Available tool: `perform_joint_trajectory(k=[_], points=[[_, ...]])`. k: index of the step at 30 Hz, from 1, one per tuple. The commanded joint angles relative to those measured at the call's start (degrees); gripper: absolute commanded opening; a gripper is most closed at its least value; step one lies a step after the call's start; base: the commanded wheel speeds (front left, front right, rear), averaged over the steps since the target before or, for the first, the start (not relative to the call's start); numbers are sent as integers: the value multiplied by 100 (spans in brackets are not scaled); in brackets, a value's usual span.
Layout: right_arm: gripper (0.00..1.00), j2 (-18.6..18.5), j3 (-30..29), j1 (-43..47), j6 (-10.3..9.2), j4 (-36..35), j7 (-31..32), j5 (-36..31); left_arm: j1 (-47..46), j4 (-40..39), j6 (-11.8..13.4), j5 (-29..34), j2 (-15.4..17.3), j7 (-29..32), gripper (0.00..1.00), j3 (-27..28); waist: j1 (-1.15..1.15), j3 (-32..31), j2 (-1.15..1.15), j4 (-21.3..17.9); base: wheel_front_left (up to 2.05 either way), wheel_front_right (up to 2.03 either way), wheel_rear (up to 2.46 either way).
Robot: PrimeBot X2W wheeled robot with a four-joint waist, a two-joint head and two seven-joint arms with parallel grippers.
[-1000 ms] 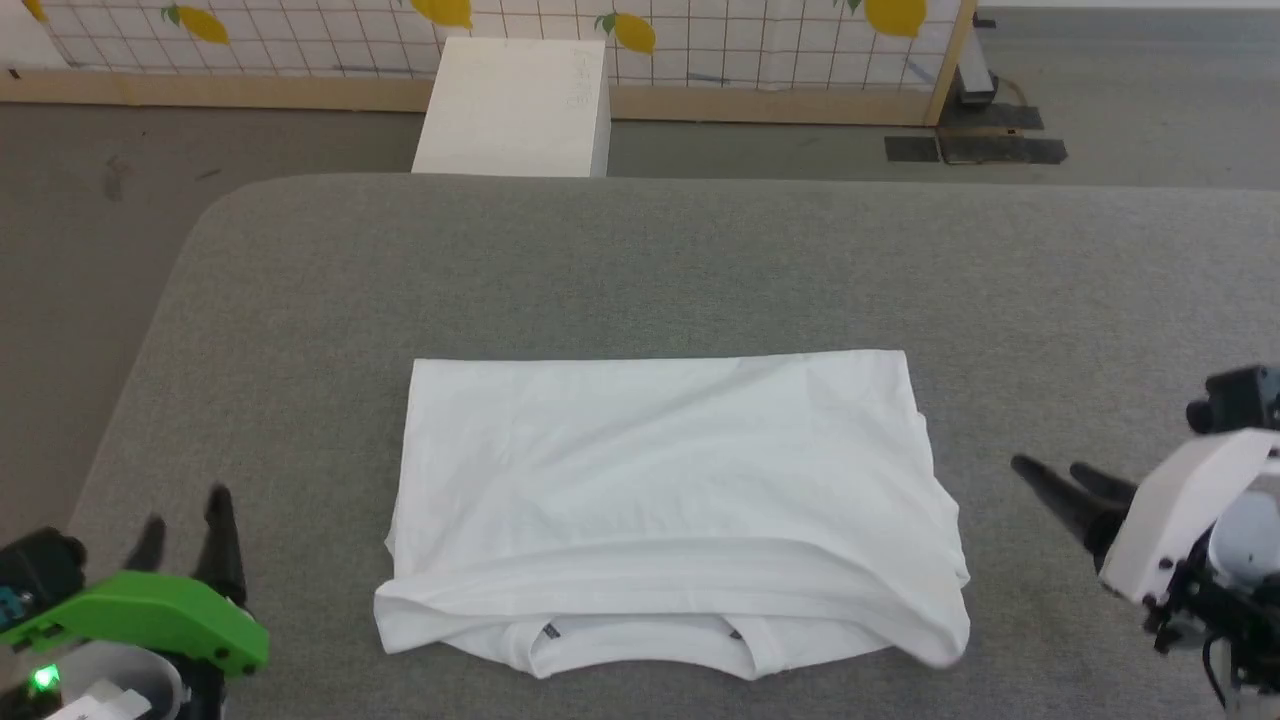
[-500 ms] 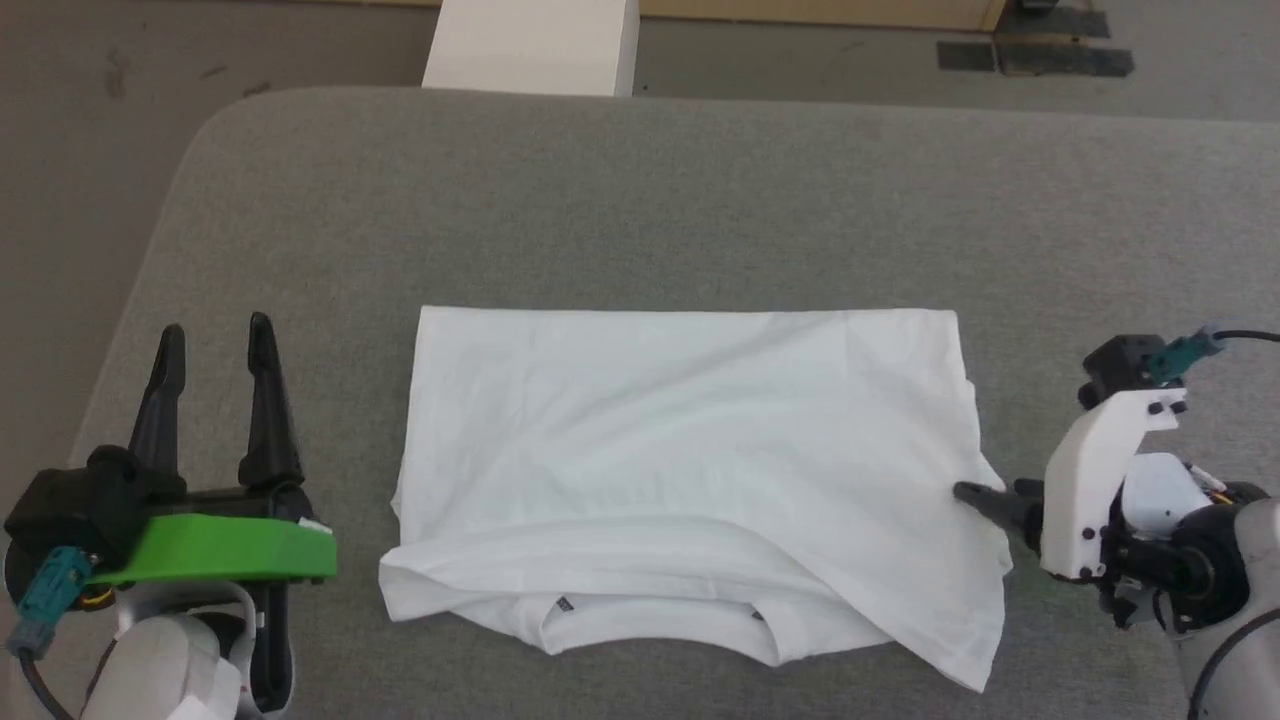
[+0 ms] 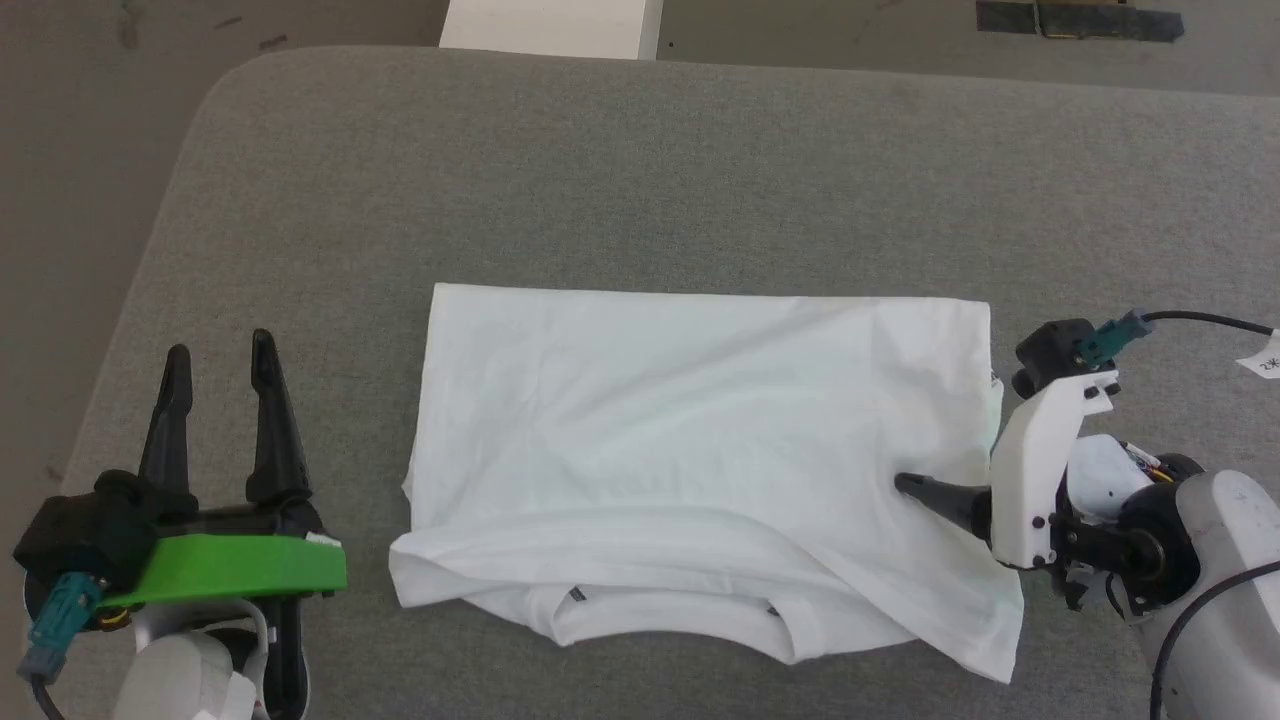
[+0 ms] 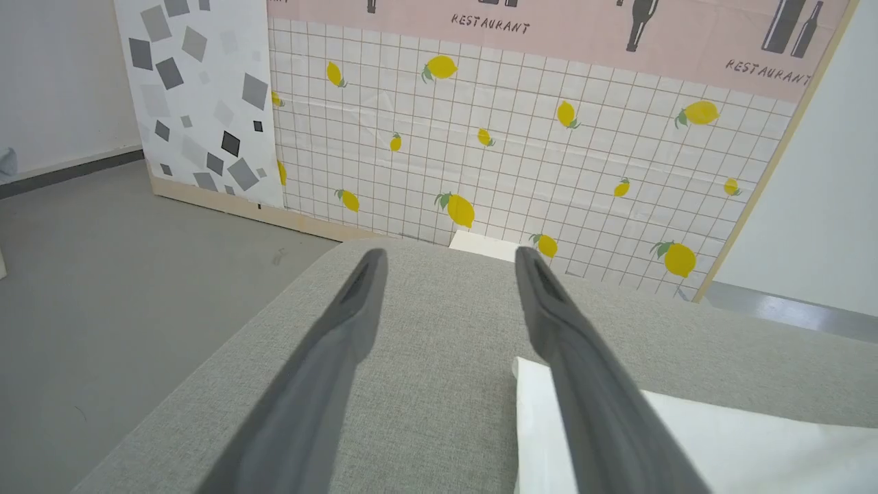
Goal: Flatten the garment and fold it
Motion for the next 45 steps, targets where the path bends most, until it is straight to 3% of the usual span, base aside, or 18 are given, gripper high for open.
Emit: perform_joint_trajectory(k=[1, 2, 3, 4, 15, 22, 27, 32, 39, 42, 45], points=[[100, 73, 180, 98, -8, 210, 42, 53, 49, 26, -65, 108, -56, -43, 100, 54, 0, -15, 0, 2, 0, 0, 0], [44, 24, 212, 86, -8, 254, 63, 66, 49, 43, -110, 140, -98, -43, 100, 87, 0, -24, 0, 2, 0, 0, 0], [18, -5, 221, 74, -8, 270, 48, 88, 50, 58, -145, 168, -127, -43, 100, 113, 0, -36, 0, -3, 0, 0, 0], [0, -31, 187, 62, -8, 297, 0, 112, 52, 71, -185, 201, -163, -43, 100, 149, 0, -51, 0, -13, 0, 0, 0], [0, -488, -517, 174, -8, 593, -206, 28, 191, 187, -467, 399, -435, -43, 100, 437, 0, -330, 0, -166, 0, 0, 0], [0, -785, -1646, 335, -8, 1051, -200, -838, 245, 208, -578, 480, -534, -43, 100, 534, 0, -442, 0, -209, 0, 0, 0], [0, -684, -2154, 250, -8, 1048, -225, -1591, 302, 214, -627, 519, -581, -43, 100, 589, 0, -520, 0, -264, 0, 0, 0], [0, -699, -1859, 241, -8, 291, 83, -1892, 399, 219, -662, 541, -625, -43, 100, 627, 0, -647, 0, -339, 0, 0, 0], [0, -876, -1196, 402, -8, -1239, 807, -1579, 471, 232, -703, 552, -668, -43, 100, 611, 0, -818, 0, -377, 0, 0, 0], [0, -771, -890, 474, -8, -1834, 1123, -1334, 473, 246, -722, 553, -689, -43, 100, 573, 0, -859, 0, -348, 0, 0, 0], [0, -579, -629, 455, -8, -1985, 1189, -1213, 484, 257, -737, 546, -702, -43, 100, 533, 0, -862, 0, -298, 0, 0, 0]])
